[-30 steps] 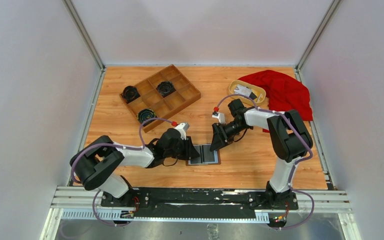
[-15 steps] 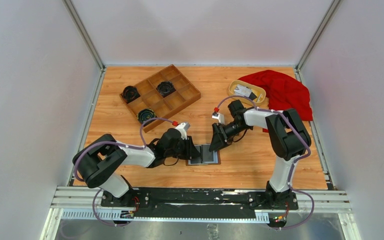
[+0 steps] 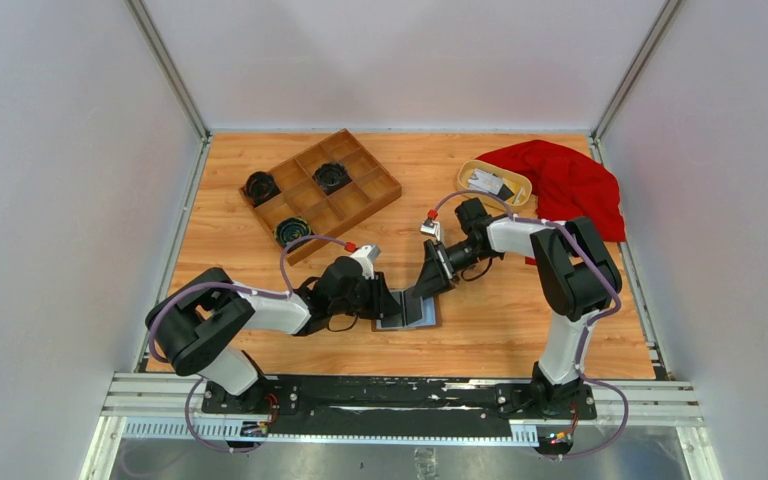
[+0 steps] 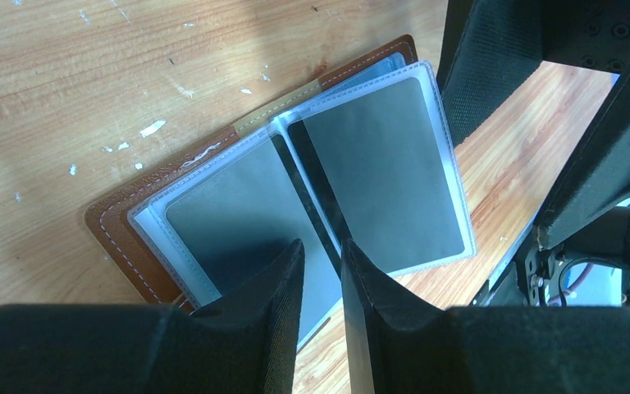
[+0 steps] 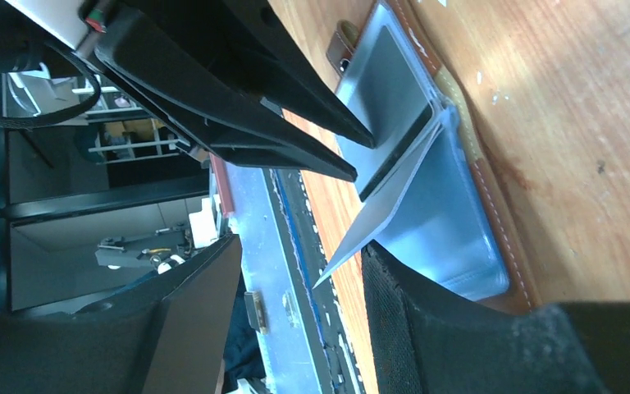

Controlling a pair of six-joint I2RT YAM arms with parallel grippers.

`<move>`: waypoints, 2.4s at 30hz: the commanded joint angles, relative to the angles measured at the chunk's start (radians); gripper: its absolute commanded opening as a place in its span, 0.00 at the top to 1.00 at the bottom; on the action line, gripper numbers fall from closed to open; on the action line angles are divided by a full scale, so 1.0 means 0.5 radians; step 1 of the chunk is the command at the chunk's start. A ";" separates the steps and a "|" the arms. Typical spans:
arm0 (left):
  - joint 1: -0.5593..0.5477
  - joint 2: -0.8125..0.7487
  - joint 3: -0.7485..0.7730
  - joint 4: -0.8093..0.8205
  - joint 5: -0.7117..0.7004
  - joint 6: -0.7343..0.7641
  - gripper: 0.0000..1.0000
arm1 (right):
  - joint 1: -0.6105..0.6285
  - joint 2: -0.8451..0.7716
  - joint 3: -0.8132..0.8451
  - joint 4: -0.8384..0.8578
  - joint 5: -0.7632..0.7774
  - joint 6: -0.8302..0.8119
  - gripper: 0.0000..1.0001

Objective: Put the credit cards into the card holder
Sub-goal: Open the card holder at the center of the board.

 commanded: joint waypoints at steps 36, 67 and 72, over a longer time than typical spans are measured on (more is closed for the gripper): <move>0.203 -0.884 -0.320 -0.216 -0.107 -0.122 0.56 | 0.297 0.288 0.197 0.301 -0.160 0.310 0.42; 0.384 -1.280 1.105 -1.888 -0.263 1.295 0.00 | -0.411 -0.943 0.684 -0.578 1.263 -1.393 0.20; 0.438 -1.114 1.246 -2.039 -0.453 1.624 0.00 | -0.525 -0.737 0.868 -0.416 1.546 -1.135 0.00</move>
